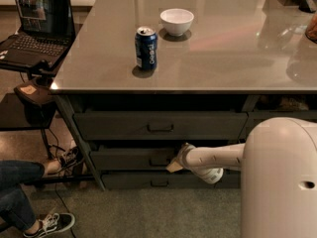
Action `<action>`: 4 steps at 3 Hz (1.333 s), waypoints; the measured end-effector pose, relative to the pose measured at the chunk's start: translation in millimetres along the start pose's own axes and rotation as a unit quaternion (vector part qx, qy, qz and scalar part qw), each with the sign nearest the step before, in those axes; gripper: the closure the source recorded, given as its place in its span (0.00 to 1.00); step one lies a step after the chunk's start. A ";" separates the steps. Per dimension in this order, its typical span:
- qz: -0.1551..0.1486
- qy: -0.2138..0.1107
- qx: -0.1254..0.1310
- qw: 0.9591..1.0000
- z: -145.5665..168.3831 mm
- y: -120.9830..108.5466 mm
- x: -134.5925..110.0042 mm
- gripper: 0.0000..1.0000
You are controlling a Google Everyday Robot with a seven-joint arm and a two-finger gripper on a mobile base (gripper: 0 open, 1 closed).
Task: Open middle drawer
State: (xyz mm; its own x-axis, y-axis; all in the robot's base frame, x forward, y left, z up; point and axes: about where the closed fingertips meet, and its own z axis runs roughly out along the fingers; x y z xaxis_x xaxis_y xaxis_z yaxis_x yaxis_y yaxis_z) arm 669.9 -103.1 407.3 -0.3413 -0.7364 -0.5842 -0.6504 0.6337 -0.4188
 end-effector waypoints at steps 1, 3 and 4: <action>0.010 0.006 0.004 1.000 -8.6 7.2 5.3 1.00; 0.017 0.011 0.008 1.000 -16.2 12.5 7.9 1.00; 0.026 0.016 0.012 0.999 -22.7 18.6 11.5 1.00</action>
Offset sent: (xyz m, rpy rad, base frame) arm -0.4602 -0.0213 -0.0115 0.0226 0.2301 -0.7942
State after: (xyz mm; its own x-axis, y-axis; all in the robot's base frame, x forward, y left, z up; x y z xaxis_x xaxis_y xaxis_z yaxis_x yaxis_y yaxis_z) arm 638.4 -105.1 408.6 -0.3967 -0.7094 -0.5825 -0.6148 0.6766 -0.4053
